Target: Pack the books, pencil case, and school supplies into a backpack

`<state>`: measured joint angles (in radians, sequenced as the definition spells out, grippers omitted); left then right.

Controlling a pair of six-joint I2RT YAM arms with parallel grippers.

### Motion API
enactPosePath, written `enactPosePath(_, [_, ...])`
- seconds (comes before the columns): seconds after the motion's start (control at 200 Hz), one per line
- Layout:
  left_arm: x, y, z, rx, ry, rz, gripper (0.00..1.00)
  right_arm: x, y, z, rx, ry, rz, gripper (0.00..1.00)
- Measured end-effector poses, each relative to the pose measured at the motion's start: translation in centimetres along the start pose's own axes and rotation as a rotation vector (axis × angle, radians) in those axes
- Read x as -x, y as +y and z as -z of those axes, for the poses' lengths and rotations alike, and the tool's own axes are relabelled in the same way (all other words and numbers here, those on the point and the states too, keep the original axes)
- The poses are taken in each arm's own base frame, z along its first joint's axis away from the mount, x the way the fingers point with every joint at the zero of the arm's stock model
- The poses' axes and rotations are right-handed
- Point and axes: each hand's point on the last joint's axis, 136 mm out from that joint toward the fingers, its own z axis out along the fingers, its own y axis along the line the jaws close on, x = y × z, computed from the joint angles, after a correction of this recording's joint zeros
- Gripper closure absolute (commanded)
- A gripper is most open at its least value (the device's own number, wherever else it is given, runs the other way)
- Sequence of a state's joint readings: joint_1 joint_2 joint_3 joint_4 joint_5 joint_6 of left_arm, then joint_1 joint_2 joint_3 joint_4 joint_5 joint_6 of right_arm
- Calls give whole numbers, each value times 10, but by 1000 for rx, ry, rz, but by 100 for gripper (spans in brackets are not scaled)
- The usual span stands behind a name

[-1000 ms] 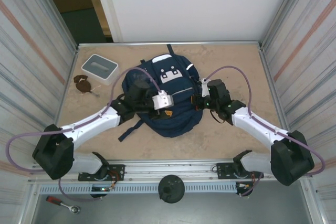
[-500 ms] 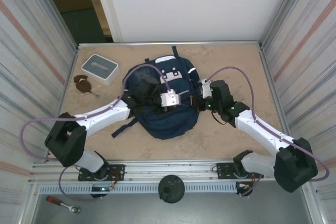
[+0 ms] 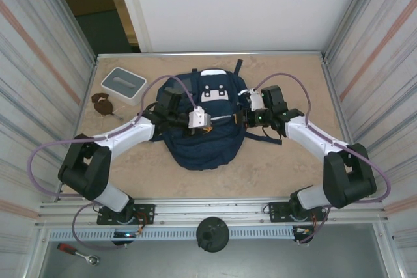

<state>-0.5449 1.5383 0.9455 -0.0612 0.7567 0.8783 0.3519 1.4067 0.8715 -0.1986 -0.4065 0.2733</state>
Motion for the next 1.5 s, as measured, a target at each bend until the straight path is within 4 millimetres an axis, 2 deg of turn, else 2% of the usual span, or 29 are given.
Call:
enactPosePath(0.05, [2,2,0,4,-8,22,46,2,-17,5,-77,-14,-19,48])
enactPosePath(0.125, [7,9,2,38,-22,59,29,6,-42,21,-210,-45,-41,36])
enactPosePath(0.15, [9,12,4,61,-26,76,25,8,-48,28,-252,-61,-42,30])
enactPosePath(0.19, [13,15,9,105,-39,90,20,12,-56,40,-316,-94,-44,13])
enactPosePath(0.25, [16,19,24,200,-49,132,14,21,-65,61,-408,-158,-32,1])
enactPosePath(0.291, [18,22,38,277,-58,160,8,27,-71,75,-469,-206,-30,1])
enactPosePath(0.416, [8,46,100,626,-67,316,3,30,-98,109,-674,-333,-15,1])
enactPosePath(0.511, [-24,62,157,936,-38,453,1,17,-128,119,-824,-377,-8,1])
enactPosePath(0.601, [-76,62,204,1187,48,577,1,-3,-154,117,-907,-390,23,1])
enactPosePath(0.701, [-138,49,236,1344,168,707,1,-31,-179,112,-939,-381,27,1])
enactPosePath(0.766, [-173,40,248,1401,219,787,1,-38,-193,111,-944,-389,6,1])
enactPosePath(0.872, [-214,32,247,1417,258,876,1,-30,-202,105,-914,-437,-1,1])
enactPosePath(0.972, [-230,32,232,1364,273,909,1,-18,-202,92,-864,-473,28,1])
enactPosePath(1.147, [-228,51,221,1328,213,883,1,-6,-199,74,-781,-508,70,1])
enactPosePath(1.267, [-232,64,210,1297,182,859,1,-2,-205,66,-749,-521,75,1])
enactPosePath(1.373, [-244,65,198,1250,204,878,1,1,-213,65,-726,-545,67,1])
enactPosePath(1.503, [-243,70,201,1248,189,876,1,-1,-221,60,-712,-530,48,1])
